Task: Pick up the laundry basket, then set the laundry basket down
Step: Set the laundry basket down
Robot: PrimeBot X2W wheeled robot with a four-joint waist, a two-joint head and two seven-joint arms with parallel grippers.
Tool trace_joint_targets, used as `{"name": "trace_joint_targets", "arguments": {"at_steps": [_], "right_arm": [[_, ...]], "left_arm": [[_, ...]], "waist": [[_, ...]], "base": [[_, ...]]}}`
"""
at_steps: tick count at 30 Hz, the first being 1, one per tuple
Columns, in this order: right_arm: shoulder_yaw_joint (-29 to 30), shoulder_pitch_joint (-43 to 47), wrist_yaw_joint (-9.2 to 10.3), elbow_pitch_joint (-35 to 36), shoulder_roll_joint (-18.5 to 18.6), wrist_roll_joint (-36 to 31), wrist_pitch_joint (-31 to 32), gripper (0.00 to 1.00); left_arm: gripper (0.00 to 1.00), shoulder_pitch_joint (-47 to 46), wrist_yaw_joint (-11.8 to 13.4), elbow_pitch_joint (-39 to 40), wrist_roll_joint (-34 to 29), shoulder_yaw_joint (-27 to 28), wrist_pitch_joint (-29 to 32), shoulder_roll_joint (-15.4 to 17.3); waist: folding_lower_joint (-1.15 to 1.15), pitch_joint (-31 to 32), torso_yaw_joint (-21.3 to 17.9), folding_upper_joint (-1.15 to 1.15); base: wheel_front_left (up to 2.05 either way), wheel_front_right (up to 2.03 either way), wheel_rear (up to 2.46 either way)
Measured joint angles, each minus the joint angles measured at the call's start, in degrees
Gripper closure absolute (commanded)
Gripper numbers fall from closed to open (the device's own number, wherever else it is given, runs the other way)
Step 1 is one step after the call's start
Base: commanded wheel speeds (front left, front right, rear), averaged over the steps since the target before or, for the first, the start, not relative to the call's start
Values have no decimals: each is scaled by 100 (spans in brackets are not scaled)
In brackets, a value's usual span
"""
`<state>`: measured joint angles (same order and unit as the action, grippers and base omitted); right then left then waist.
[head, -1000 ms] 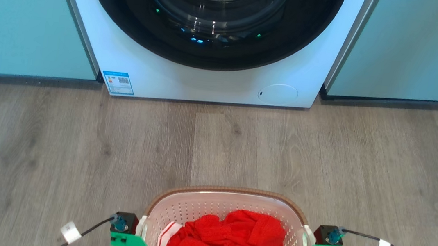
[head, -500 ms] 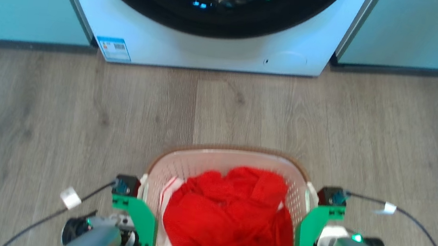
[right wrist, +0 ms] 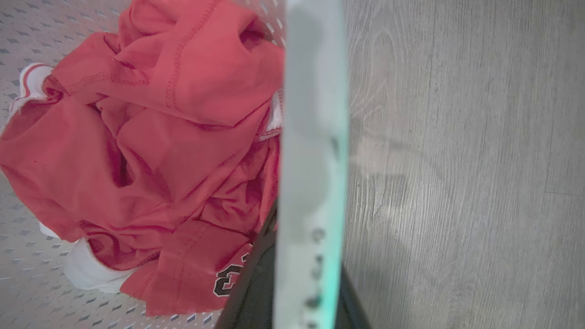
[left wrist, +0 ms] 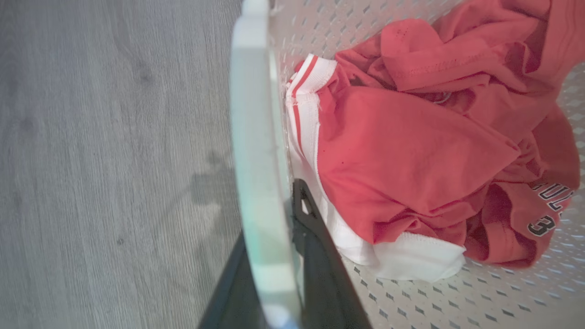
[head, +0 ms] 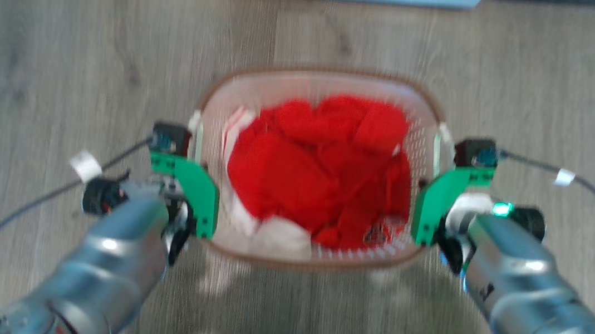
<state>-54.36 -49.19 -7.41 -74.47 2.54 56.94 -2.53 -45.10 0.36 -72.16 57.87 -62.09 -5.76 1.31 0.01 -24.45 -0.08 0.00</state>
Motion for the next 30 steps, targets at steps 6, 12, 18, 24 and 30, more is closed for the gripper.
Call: {"name": "trace_joint_targets", "arguments": {"at_steps": [6, 12, 18, 24, 30], "right_arm": [[328, -614, 0, -7, 41, -318, -112, 100], [725, -944, 0, 7, 124, -732, -163, 100], [1141, -1091, 0, 18, 136, -1151, -168, 100], [1539, -1170, -1, 30, 133, -1558, -186, 100], [1926, -1168, -1, 30, 130, -1946, -216, 100]], "left_arm": [[100, -725, 19, -58, -89, 8, -144, 5], [100, -1166, 18, -73, -142, -1, -213, -12], [100, -1437, 16, -78, -189, -24, -248, -16], [100, -1558, 16, -73, -190, -53, -289, -20], [100, -1604, 20, 10, -181, -98, -289, -20]], "waist": [[1, -777, 56, 0], [0, -1512, 109, 0], [0, -2103, 173, 0], [0, -2488, 232, 1], [-2, -2637, 263, 1]], "base": [[0, 0, 0], [0, 0, 0], [0, 0, 0], [0, 0, 0], [0, 0, 0]]}}
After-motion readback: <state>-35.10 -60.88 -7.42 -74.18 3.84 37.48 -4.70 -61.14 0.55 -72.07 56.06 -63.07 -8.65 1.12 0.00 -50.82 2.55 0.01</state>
